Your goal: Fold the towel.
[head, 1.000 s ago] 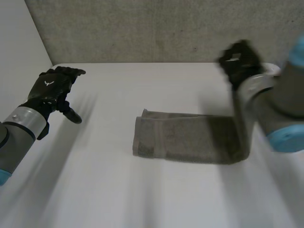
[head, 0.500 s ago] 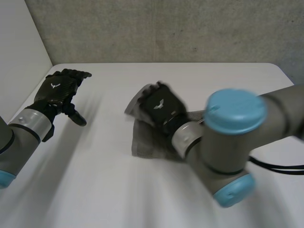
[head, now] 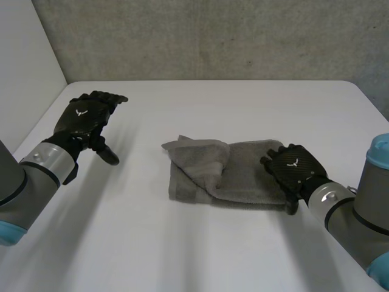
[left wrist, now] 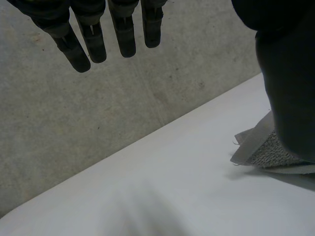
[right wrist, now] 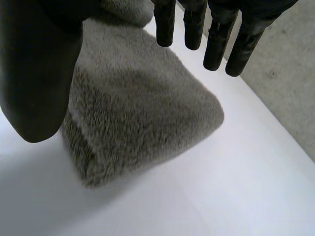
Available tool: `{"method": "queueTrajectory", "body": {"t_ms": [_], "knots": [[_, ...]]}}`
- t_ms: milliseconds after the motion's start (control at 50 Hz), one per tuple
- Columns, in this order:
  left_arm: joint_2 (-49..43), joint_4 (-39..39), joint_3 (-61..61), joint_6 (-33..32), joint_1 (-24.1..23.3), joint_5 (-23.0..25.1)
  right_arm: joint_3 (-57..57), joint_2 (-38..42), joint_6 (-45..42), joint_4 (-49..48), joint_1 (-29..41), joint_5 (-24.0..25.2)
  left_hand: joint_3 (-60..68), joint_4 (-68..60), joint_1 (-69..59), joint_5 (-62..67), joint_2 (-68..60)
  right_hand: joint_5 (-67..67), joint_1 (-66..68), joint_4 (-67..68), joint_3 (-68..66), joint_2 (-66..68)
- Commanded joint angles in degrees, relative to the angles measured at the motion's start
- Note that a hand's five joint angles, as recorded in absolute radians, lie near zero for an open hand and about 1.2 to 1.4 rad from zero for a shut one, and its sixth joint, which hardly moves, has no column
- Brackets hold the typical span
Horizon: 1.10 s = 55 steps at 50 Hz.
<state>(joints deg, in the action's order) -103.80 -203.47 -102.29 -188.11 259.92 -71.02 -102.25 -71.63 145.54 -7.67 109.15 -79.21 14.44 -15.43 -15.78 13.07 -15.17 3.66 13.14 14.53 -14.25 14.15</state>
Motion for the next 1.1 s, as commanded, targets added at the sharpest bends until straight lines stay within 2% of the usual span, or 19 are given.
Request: {"method": "queueTrajectory", "body": {"t_ms": [20,100,140,160,200,220,260,380,480,560,620,720,800,920,1020,1100], "knots": [[-0.3,0.0,0.7,-0.4,-2.2,0.2,-2.7,0.1,0.2,-2.3,-1.7,0.5,-2.7,3.7,4.0,-11.3,3.4,-2.7,-2.2,-3.6,3.3,-3.2],[-1.6,0.0,2.5,-0.3,-5.1,0.3,-3.0,-0.1,0.3,-3.4,-1.9,0.8,-2.9,3.9,4.2,-11.5,3.6,-1.9,-1.4,-2.8,2.5,-2.4],[-3.9,0.2,6.0,-0.2,-9.3,-0.1,-3.4,-0.3,0.4,-4.1,-1.9,0.9,-3.2,4.2,4.5,-11.8,3.9,-1.6,-1.0,-2.4,2.1,-2.0],[-4.0,0.2,6.0,-0.2,-9.3,-0.1,-3.4,-0.3,0.4,-4.1,-1.9,0.9,-3.2,4.2,4.6,-11.9,3.9,-1.6,-1.0,-2.4,2.1,-2.0],[-7.5,0.7,10.7,-0.3,-13.5,0.1,-4.1,-0.9,0.5,-5.1,-1.8,1.0,-3.0,4.0,4.4,-11.7,3.8,-1.6,-1.0,-2.4,2.1,-2.0],[-7.6,0.7,10.7,-0.3,-13.6,0.1,-4.1,-0.9,0.5,-5.1,-1.8,1.0,-3.0,4.0,4.4,-11.7,3.8,-1.6,-1.0,-2.4,2.1,-2.0],[-11.7,2.0,15.5,-0.5,-17.0,0.1,-5.0,-1.5,0.6,-6.3,-1.7,1.9,-3.0,4.0,4.4,-11.7,3.8,-2.4,-1.9,-3.3,3.0,-2.9],[-17.9,5.6,22.5,-1.7,-19.6,0.1,-5.3,-1.8,3.3,-7.1,-1.6,4.2,-2.9,3.9,4.2,-11.5,3.6,-2.9,-2.4,-3.8,3.5,-3.4],[-22.0,9.8,27.2,-5.1,-21.2,-0.6,-2.9,-1.7,10.6,-6.4,-1.5,6.2,-2.4,3.4,3.7,-11.0,3.1,-1.6,-1.0,-2.4,2.2,-2.0],[-21.7,10.0,26.9,-5.6,-21.4,-1.5,0.5,-1.4,13.4,-5.0,-0.9,7.4,-2.2,3.2,3.5,-10.8,2.9,0.6,1.2,-0.2,0.0,0.1],[-20.5,10.2,25.7,-5.5,-21.0,-2.7,5.1,-0.4,16.5,-0.3,-0.5,8.3,-2.0,3.0,3.4,-10.7,2.8,3.0,3.5,2.1,-2.4,2.5],[-16.3,9.6,20.7,-5.5,-19.8,-4.0,14.7,7.1,22.2,9.2,2.0,9.2,-1.9,2.9,3.2,-10.5,2.6,3.7,4.2,2.8,-3.1,3.2],[-12.2,6.8,14.9,-5.8,-16.0,-4.2,22.1,12.9,24.0,15.0,3.5,8.9,-2.0,3.0,3.4,-10.7,2.8,3.7,4.2,2.8,-3.1,3.2],[-9.3,4.8,10.4,-6.0,-14.0,-4.0,28.8,18.4,24.2,17.9,4.3,8.2,-2.2,3.2,3.5,-10.8,2.9,3.5,4.0,2.6,-2.9,3.0],[-6.1,4.4,6.1,-5.8,-10.1,-3.8,32.3,20.7,24.4,19.1,5.9,8.2,-2.2,3.2,3.5,-10.8,2.9,3.2,3.7,2.3,-2.6,2.7],[-4.9,4.0,4.8,-5.8,-9.4,-3.8,33.9,21.3,23.9,19.4,8.2,8.5,-2.4,3.4,3.7,-11.0,3.1,2.6,3.2,1.8,-2.1,2.2]]}}
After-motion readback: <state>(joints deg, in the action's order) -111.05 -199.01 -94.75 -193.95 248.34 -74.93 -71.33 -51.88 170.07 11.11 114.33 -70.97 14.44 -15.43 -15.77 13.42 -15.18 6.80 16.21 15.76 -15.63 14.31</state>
